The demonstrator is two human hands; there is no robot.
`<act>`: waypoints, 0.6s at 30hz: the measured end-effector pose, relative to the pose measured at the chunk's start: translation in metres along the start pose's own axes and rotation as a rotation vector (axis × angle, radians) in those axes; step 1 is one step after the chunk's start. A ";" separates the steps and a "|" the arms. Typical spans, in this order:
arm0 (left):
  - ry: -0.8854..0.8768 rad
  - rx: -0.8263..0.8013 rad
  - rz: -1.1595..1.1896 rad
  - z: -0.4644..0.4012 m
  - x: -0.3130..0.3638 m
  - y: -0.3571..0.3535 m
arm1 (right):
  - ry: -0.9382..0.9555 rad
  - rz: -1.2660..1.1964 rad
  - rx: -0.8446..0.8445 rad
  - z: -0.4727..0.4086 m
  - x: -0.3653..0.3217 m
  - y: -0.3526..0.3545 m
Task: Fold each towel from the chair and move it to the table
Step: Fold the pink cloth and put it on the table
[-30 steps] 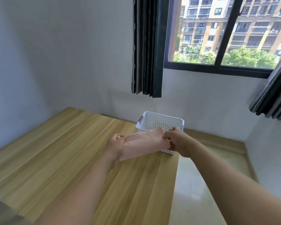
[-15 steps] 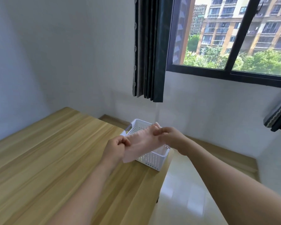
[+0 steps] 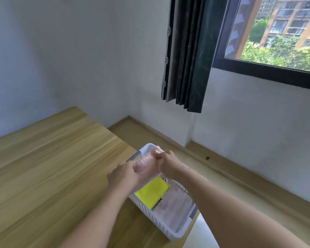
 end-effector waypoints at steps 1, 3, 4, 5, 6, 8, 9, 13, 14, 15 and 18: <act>0.033 -0.006 -0.117 -0.016 0.000 -0.010 | 0.006 0.004 -0.036 -0.018 0.008 -0.009; 0.065 0.003 -0.272 -0.044 0.001 -0.030 | 0.011 0.031 -0.109 -0.047 0.023 -0.029; 0.069 -0.015 -0.318 -0.054 0.001 -0.041 | 0.008 0.040 -0.133 -0.059 0.030 -0.036; 0.065 -0.045 -0.367 -0.065 0.002 -0.052 | 0.003 0.032 -0.156 -0.070 0.037 -0.043; 0.068 -0.082 -0.420 -0.075 0.001 -0.064 | 0.005 0.036 -0.175 -0.079 0.041 -0.048; 0.110 -0.158 -0.470 -0.091 -0.005 -0.084 | 0.017 0.050 -0.182 -0.095 0.050 -0.056; 0.135 -0.192 -0.474 -0.097 -0.009 -0.092 | 0.020 0.049 -0.182 -0.102 0.055 -0.061; 0.223 -0.309 -0.481 -0.114 -0.027 -0.117 | -0.042 0.004 -0.207 -0.121 0.081 -0.085; 0.248 -0.339 -0.519 -0.117 -0.030 -0.121 | -0.060 0.000 -0.213 -0.123 0.084 -0.089; 0.273 -0.381 -0.580 -0.119 -0.033 -0.126 | -0.076 0.012 -0.232 -0.125 0.087 -0.092; 0.315 -0.417 -0.813 -0.118 -0.023 -0.133 | -0.054 0.040 -0.283 -0.131 0.087 -0.099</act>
Point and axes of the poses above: each hand's wrist, its own z-axis away from the middle knuckle, its own y-axis out of the back of the hand, x = y × z, the point moved 8 cm from there along -z, towards the middle knuckle, and after that the axes turned 6 degrees about -x, right-handed, at the moved point
